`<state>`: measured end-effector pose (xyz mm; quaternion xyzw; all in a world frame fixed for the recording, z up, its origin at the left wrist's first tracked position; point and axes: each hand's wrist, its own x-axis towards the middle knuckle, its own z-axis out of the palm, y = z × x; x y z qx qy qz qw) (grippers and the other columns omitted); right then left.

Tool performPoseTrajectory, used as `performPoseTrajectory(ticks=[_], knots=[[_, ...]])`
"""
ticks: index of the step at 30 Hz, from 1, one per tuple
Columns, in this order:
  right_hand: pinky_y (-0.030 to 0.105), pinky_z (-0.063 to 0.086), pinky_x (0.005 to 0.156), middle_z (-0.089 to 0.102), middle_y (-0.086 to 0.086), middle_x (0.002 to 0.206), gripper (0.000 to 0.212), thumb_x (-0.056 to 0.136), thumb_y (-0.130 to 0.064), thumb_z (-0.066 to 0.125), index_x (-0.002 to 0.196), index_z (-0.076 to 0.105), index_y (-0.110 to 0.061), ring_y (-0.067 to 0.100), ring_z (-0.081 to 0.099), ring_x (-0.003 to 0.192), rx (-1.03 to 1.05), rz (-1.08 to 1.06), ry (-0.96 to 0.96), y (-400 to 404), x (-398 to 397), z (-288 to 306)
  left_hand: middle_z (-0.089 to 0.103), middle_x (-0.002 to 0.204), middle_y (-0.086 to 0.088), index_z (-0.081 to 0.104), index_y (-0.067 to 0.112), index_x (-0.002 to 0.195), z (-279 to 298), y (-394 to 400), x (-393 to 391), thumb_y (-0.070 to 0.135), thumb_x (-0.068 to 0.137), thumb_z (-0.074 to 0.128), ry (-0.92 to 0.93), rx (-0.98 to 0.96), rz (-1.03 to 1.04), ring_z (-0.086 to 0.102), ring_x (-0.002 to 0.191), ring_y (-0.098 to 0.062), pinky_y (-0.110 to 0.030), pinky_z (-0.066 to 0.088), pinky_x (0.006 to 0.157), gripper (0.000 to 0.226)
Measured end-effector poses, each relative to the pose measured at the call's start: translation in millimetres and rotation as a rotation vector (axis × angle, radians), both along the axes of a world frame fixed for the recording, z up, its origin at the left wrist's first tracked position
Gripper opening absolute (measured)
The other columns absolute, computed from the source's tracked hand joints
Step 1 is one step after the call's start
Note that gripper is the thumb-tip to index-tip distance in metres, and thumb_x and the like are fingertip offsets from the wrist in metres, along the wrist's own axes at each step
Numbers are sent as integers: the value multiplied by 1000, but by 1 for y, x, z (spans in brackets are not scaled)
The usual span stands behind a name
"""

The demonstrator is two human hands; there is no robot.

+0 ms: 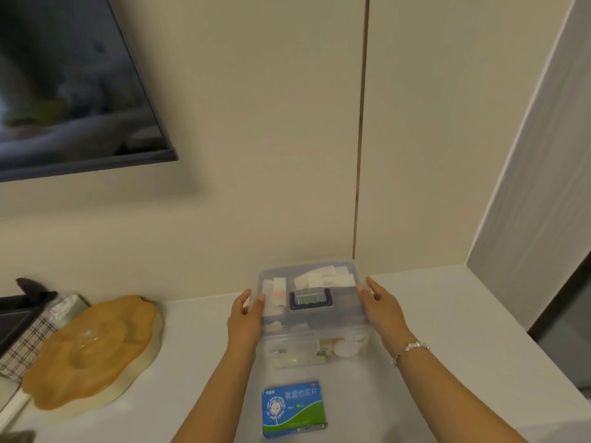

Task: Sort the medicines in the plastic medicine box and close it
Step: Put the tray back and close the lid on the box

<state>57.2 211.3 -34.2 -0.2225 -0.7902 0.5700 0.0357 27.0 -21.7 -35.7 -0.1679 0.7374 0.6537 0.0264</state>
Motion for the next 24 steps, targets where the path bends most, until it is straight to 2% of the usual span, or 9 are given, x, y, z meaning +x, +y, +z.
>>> performPoseTrajectory(ticks=[2, 4, 7, 9, 11, 13, 16, 19, 24], knots=[[41, 41, 103, 46, 9, 141, 56, 91, -46, 45, 138, 40, -16, 28, 47, 125, -142, 5, -60, 0, -1, -3, 46, 140, -11, 37, 22, 140, -2, -3, -1, 42, 91, 49, -74, 30, -41, 52, 114, -27, -40, 44, 98, 54], [36, 53, 78, 61, 12, 118, 61, 86, -56, 45, 122, 53, -7, 26, 60, 101, -250, 7, -176, 2, 0, -4, 47, 139, -11, 35, 19, 140, -4, -6, -2, 51, 87, 50, -183, 85, -76, 51, 119, -31, -49, 43, 101, 64], [29, 48, 62, 63, 12, 92, 62, 81, -59, 51, 98, 58, -1, 22, 60, 76, -178, -34, -212, 6, -2, -4, 48, 137, -11, 37, 9, 139, -7, -7, -5, 50, 84, 56, -141, -47, -6, 49, 122, -33, -43, 42, 101, 71], [29, 44, 62, 61, 11, 89, 51, 82, -55, 52, 95, 57, -6, 23, 58, 76, -33, -83, -135, 6, -5, -5, 60, 107, -4, 57, 9, 115, -8, -5, -4, 42, 84, 60, -7, -141, 69, 56, 106, -31, -34, 46, 83, 45], [26, 41, 55, 59, 5, 75, 39, 86, -48, 51, 83, 58, -10, 20, 54, 68, 51, -92, -19, 1, -5, -6, 62, 76, 3, 60, 20, 78, -8, -1, 1, 39, 86, 58, 91, -175, 65, 60, 82, -26, -24, 44, 63, 21], [23, 39, 51, 58, -1, 71, 34, 90, -44, 47, 86, 61, -14, 18, 53, 67, 111, -105, 53, -6, -2, -8, 61, 70, 9, 60, 23, 77, -9, 0, 3, 37, 89, 55, 134, -202, 59, 60, 71, -15, -21, 41, 58, 19], [23, 39, 54, 69, 6, 96, 41, 93, -43, 42, 118, 59, -17, 18, 57, 75, 252, -141, 81, -10, 0, -8, 61, 69, 15, 61, 29, 85, -9, 0, 4, 34, 89, 56, 195, -228, 69, 58, 68, -6, -20, 43, 59, 8], [25, 40, 54, 70, 7, 94, 36, 94, -39, 40, 119, 60, -22, 19, 57, 72, 354, -109, 107, -9, -5, -9, 66, 74, 11, 68, 24, 95, -9, 0, 3, 32, 88, 58, 195, -200, 92, 62, 72, -7, -24, 46, 64, 15], [24, 40, 60, 70, 10, 107, 39, 95, -35, 40, 131, 51, -23, 26, 63, 87, 380, -63, 125, -4, -16, -9, 65, 121, -10, 61, 7, 121, -6, 6, -5, 30, 91, 55, 193, -279, 84, 63, 100, -21, -24, 45, 80, 39]])
